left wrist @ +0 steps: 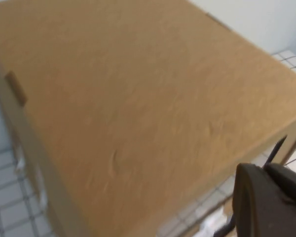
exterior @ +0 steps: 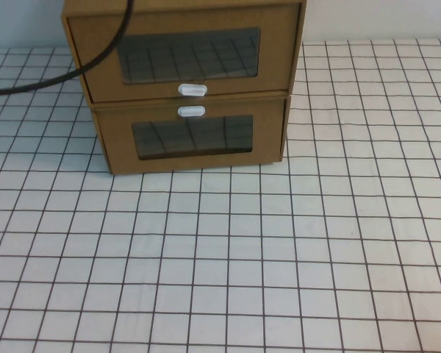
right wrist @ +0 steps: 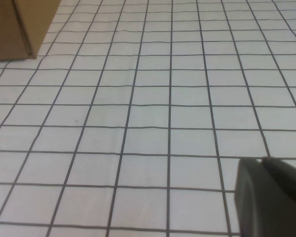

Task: Open the shoe box
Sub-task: 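Pull the top drawer of the cardboard box fully open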

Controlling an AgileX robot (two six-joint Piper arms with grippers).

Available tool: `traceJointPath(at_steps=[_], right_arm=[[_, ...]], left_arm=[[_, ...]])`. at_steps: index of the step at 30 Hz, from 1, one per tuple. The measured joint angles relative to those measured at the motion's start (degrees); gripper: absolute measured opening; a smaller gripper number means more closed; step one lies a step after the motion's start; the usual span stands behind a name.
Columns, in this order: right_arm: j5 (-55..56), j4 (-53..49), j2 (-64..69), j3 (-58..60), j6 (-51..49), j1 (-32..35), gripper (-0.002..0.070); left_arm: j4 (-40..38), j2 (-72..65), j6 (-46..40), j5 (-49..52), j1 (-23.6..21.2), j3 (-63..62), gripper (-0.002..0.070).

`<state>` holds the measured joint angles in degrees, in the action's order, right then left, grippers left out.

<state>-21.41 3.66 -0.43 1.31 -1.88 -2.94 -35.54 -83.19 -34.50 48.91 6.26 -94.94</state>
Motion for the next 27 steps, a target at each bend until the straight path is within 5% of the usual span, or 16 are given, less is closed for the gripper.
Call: traceJointPath(at_steps=[11,21,27], right_arm=[[0.0,0.0,0.0,0.0,0.0,0.0,-0.0013],[0.2,0.0,0.0,0.0,0.0,0.0,-0.0014],[9.6,3.9,0.0,0.0,0.0,0.0,-0.0013]], left_arm=[[0.7,-20.8,-0.1,2.0,6.7,-22.5,-0.0002],[0.7,-27.7,0.2,2.1,6.9,-25.3,-0.0002],[0.9,-28.8,0.2,2.1,6.9,-25.3,-0.0002]])
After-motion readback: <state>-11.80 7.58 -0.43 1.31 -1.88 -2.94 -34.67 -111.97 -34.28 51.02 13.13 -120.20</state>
